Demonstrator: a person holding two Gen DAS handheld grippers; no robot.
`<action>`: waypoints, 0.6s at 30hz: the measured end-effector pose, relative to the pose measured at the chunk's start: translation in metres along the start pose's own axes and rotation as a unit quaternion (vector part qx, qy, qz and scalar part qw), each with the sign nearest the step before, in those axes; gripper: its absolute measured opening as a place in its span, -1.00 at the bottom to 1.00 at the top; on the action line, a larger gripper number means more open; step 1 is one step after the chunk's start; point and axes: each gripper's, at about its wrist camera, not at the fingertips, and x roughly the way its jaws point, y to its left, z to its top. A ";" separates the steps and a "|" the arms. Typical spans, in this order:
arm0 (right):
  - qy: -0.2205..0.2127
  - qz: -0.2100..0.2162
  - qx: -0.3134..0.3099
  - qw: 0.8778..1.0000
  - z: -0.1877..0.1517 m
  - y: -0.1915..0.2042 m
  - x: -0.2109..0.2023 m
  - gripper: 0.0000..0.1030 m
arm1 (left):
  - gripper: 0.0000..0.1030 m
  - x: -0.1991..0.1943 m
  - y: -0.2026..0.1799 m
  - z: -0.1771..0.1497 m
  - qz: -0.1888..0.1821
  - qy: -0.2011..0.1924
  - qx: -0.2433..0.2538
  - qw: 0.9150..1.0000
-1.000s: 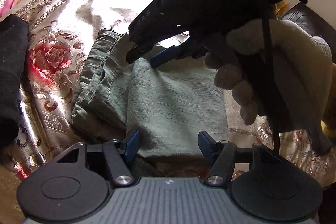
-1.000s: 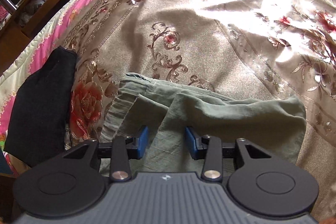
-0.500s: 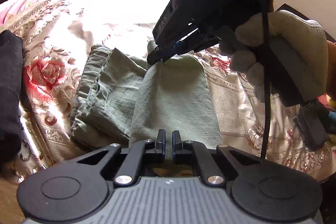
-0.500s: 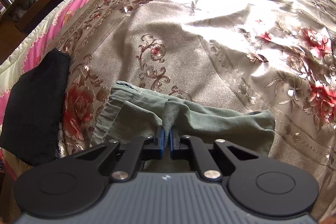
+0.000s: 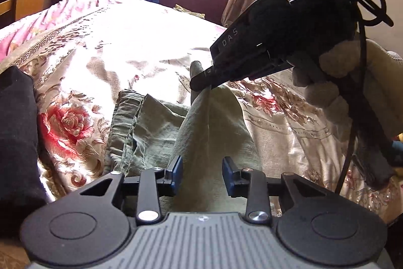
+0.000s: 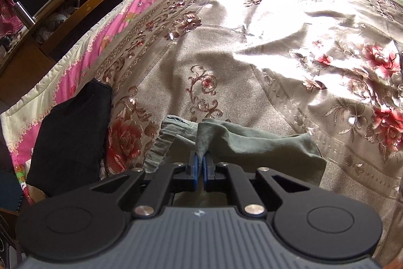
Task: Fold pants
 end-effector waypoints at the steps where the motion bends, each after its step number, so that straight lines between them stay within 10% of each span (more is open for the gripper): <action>1: -0.001 0.002 0.003 1.000 0.000 -0.002 -0.002 -0.92 | -0.05 0.006 -0.001 0.001 0.003 0.005 0.010 1.000; 11: -0.010 0.017 0.004 1.000 0.000 -0.012 -0.016 -0.92 | 0.06 0.024 0.009 0.005 0.010 0.027 0.021 0.999; 14: -0.014 0.022 0.008 1.000 0.000 -0.012 -0.018 -0.92 | -0.58 0.034 0.002 0.004 0.007 0.057 0.037 0.998; 18: -0.025 0.039 0.011 0.999 0.004 -0.005 -0.017 -0.92 | -0.59 0.015 0.003 0.004 0.013 0.033 0.034 0.999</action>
